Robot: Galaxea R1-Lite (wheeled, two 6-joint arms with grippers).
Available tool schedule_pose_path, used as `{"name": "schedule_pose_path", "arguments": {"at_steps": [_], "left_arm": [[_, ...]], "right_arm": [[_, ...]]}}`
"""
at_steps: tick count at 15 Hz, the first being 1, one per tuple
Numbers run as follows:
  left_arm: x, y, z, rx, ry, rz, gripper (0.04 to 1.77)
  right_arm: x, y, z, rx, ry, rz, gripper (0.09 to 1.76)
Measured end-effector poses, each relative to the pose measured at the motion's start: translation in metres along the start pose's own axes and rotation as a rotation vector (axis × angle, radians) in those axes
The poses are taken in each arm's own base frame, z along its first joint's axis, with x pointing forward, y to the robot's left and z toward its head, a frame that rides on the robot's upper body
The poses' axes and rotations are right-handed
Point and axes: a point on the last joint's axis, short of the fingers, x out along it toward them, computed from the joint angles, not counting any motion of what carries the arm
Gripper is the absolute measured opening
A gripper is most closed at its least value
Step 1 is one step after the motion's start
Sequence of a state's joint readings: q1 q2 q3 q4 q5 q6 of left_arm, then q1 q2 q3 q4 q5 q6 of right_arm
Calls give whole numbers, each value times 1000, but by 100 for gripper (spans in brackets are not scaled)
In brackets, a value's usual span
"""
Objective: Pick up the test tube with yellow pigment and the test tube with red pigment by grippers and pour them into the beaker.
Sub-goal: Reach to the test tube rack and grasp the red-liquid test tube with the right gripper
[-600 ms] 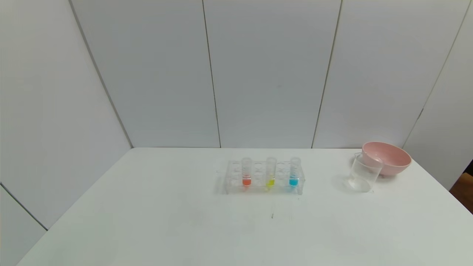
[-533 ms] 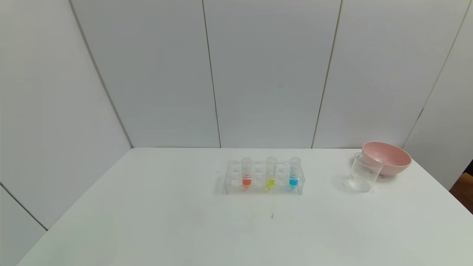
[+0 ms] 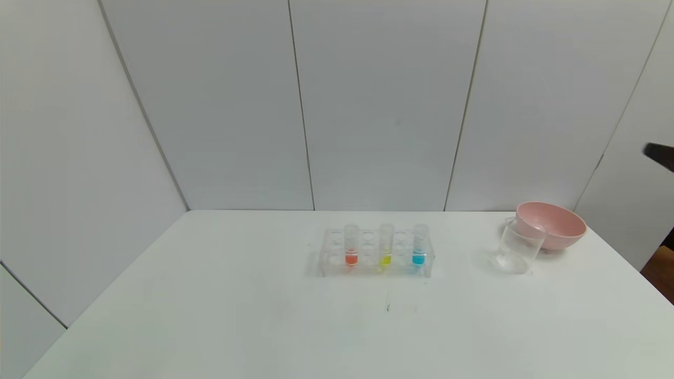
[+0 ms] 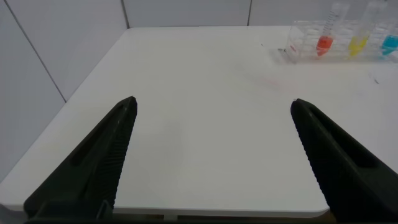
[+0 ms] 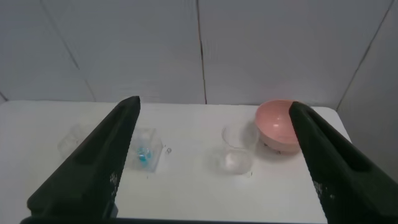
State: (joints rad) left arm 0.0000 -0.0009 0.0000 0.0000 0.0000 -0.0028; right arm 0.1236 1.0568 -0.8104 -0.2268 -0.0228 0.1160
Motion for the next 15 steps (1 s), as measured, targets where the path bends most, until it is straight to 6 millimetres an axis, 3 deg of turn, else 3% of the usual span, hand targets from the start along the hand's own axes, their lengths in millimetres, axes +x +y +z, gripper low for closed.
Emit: {"name": "schedule_pose_path", "arguments": {"at_steps": [2,4,9,12,15], "left_arm": [[0,0,0,0,0,0,176],[0,0,0,0,0,0,176],[0,0,0,0,0,0,176],[0,0,0,0,0,0,176],[0,0,0,0,0,0,176]], "right_arm": [[42,31,1,27,-8,20,171],[69,75,-12,49,-5,48,171],[97,182,-72,94,11,90,171],[110,220,-109,103,5,89,171],[126,244,-148,77,32,84,171]]}}
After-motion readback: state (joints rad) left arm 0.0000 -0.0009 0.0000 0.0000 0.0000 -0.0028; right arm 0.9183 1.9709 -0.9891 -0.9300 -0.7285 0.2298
